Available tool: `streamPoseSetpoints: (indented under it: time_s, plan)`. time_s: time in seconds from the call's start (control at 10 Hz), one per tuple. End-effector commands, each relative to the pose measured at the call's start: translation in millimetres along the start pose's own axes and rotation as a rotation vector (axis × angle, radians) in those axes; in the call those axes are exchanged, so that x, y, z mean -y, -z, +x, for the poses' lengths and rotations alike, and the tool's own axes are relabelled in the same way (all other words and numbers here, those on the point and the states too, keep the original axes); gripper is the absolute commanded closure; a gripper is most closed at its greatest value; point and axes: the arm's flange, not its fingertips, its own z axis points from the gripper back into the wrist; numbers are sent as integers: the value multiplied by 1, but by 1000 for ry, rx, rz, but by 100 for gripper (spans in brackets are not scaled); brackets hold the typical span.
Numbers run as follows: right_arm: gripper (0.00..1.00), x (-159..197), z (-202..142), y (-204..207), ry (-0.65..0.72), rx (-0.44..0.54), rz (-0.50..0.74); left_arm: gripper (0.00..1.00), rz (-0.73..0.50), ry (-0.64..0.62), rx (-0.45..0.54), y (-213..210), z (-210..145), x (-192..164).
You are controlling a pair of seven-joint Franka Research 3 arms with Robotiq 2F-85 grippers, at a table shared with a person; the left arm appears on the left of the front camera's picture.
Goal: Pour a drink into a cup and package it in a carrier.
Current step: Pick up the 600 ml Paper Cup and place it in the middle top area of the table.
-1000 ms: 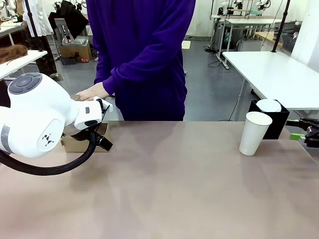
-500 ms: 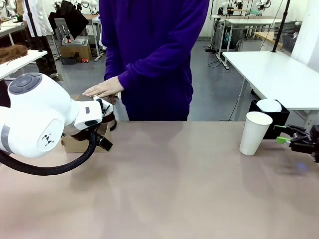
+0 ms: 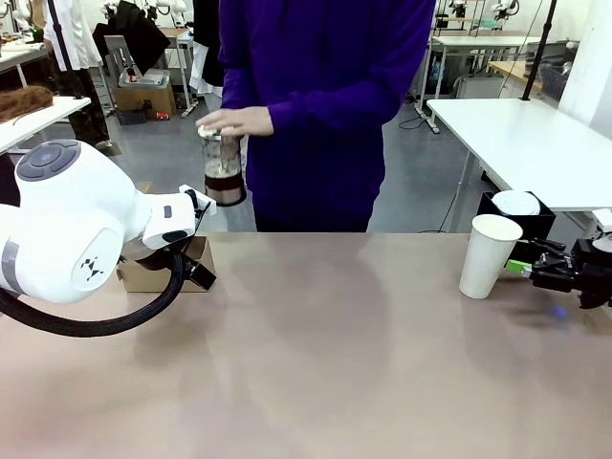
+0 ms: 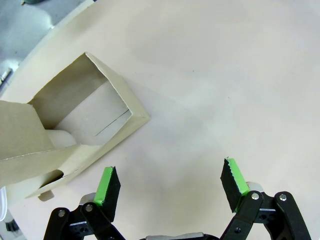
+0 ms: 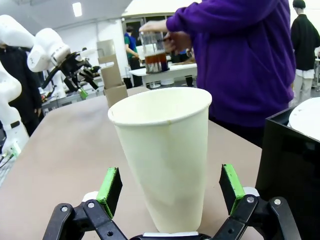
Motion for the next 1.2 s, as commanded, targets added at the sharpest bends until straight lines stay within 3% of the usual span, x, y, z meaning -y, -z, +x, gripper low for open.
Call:
streamPoseSetpoints:
  time_s: [0.0, 0.8, 0.9, 1.0, 1.1]
  plan:
    - [0, -6, -4, 14, -39, 1, -20, 0, -1, 0, 0, 0, 0, 0]
    - [0, 7, -8, 55, -33, -21, 3, 0, -1, 0, 0, 0, 0, 0]
    - [5, 9, -6, 56, -20, -33, 24, 0, -1, 0, 0, 0, 0, 0]
    - [20, 6, -7, 53, -11, -20, 83, 0, -1, 0, 0, 0, 0, 0]
    - [20, 4, -8, 51, -11, -23, 29, 0, -1, 0, 0, 0, 0, 0]
